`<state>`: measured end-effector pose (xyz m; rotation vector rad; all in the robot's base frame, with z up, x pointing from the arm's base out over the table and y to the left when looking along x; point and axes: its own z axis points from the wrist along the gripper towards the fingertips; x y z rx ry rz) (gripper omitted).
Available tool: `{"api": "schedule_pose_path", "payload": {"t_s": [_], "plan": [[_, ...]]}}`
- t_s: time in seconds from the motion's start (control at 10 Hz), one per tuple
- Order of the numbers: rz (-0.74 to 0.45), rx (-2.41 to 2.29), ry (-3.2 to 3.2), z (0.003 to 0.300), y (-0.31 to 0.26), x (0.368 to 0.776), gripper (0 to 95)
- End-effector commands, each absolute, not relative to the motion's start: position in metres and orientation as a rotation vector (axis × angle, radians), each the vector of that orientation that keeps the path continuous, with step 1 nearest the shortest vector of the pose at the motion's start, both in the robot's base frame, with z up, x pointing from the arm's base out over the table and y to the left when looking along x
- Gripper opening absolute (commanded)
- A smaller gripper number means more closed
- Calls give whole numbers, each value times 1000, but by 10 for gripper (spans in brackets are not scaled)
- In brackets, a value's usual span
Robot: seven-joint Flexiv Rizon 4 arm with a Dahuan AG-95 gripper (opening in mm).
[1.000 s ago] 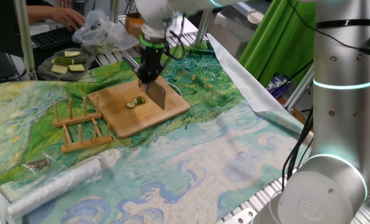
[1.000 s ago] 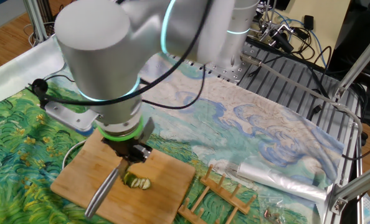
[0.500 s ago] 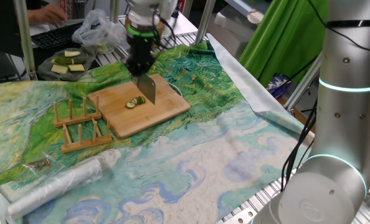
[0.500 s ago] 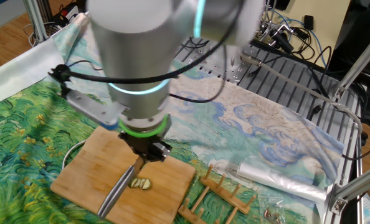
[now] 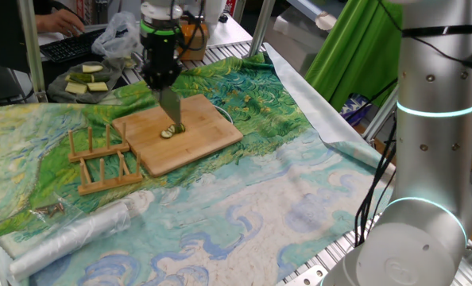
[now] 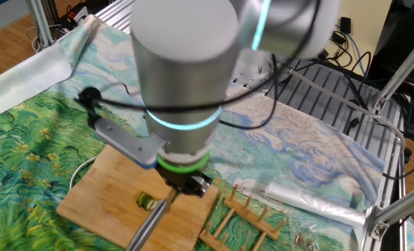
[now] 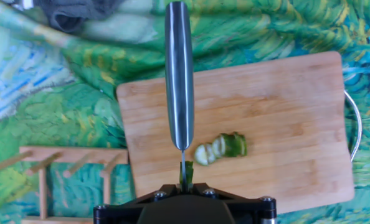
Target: Chop the cucumber into shreds
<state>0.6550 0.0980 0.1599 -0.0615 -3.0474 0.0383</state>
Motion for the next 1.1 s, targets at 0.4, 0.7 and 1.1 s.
{"api": "schedule_pose_path", "payload": {"t_s": [0.4,0.7,1.1], "plan": [[36,-71,-3043,154,108,657,0],[20,-68,-3036,154,108,657,0],[-39,132,-3087,154,108,657,0]]}}
